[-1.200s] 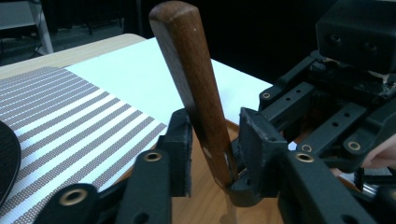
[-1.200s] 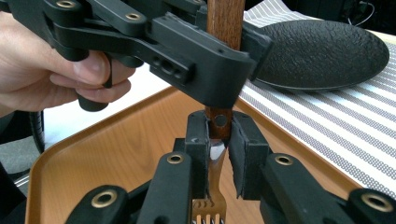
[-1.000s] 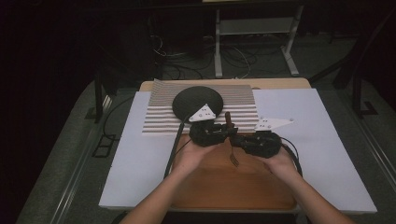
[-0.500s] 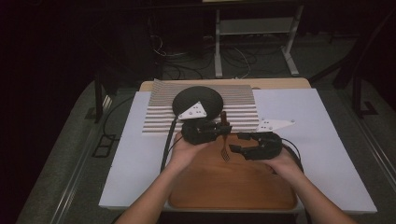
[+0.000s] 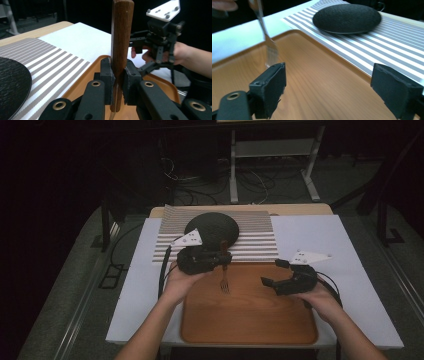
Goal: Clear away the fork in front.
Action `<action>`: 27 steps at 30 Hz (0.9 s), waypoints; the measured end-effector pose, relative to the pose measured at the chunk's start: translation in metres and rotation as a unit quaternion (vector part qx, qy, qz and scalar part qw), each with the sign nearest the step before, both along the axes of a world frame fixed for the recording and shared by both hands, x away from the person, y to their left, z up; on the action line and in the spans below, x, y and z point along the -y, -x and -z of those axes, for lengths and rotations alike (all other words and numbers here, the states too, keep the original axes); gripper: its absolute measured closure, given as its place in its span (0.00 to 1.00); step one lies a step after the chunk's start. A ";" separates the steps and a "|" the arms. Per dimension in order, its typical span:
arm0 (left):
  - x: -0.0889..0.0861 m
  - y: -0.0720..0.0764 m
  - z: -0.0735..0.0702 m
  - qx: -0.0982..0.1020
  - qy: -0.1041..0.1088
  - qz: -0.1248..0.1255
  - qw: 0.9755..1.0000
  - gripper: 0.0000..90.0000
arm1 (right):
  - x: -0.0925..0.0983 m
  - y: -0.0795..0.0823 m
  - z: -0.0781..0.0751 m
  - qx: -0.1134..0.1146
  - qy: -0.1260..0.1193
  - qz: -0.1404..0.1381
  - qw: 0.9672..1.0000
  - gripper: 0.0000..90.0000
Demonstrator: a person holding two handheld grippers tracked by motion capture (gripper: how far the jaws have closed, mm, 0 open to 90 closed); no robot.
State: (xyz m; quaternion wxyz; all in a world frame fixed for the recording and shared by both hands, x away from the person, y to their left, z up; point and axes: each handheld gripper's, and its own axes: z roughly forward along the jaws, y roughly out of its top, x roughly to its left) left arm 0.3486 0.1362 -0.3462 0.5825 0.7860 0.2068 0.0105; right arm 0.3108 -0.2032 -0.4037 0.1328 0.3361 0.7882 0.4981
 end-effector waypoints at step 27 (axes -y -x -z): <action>-0.069 0.037 0.007 -0.039 0.009 0.015 0.999 0.88 | 0.065 0.041 0.035 -0.027 0.034 0.056 0.998 0.03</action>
